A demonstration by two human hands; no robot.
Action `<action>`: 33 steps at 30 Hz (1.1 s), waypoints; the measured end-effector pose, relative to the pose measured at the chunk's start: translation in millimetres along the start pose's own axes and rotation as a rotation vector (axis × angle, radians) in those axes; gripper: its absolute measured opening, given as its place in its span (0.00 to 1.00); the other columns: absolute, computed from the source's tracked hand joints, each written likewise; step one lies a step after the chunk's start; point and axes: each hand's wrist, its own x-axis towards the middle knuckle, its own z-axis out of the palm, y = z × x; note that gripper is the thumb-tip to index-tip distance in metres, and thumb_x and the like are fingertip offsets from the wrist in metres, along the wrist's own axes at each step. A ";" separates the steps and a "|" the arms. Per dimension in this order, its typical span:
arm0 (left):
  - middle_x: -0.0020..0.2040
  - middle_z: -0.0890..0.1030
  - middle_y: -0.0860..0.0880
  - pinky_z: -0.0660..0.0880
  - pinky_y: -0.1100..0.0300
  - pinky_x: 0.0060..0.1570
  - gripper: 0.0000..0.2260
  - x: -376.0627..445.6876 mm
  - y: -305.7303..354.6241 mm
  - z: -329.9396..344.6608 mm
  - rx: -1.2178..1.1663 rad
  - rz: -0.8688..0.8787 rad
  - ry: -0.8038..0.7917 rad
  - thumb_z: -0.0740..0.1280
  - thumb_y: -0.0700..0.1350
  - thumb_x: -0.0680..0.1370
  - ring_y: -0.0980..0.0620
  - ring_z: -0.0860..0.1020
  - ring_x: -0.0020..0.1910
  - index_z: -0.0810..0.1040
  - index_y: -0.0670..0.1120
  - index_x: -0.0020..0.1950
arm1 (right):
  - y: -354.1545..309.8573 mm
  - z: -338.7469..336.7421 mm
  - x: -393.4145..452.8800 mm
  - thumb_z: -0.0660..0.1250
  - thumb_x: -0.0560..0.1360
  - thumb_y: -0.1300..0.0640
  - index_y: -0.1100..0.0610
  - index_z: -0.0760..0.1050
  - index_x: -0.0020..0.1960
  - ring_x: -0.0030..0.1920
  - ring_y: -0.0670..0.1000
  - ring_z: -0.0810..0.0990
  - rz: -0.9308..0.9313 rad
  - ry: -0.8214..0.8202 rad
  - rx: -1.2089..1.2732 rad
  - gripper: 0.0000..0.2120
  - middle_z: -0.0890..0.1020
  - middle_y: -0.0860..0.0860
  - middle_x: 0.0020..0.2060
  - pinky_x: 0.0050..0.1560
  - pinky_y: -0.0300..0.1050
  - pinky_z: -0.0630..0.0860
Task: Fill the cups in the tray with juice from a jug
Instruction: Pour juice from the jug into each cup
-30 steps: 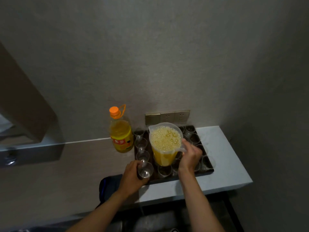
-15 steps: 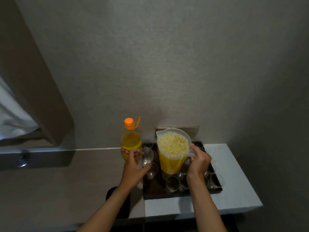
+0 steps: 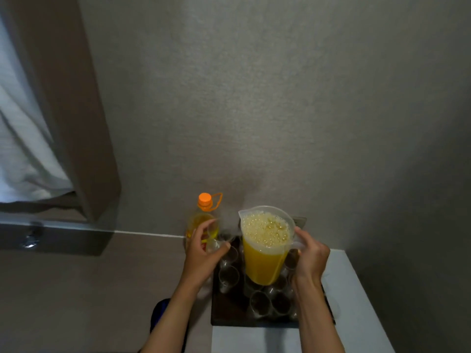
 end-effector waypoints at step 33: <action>0.64 0.77 0.64 0.77 0.66 0.55 0.28 -19.3 3.8 4.3 -0.083 -0.060 -0.025 0.81 0.49 0.70 0.59 0.76 0.65 0.75 0.61 0.66 | -1.3 2.6 13.4 0.72 0.75 0.53 0.57 0.81 0.30 0.31 0.57 0.75 -0.072 -0.167 -0.427 0.16 0.78 0.56 0.26 0.39 0.60 0.76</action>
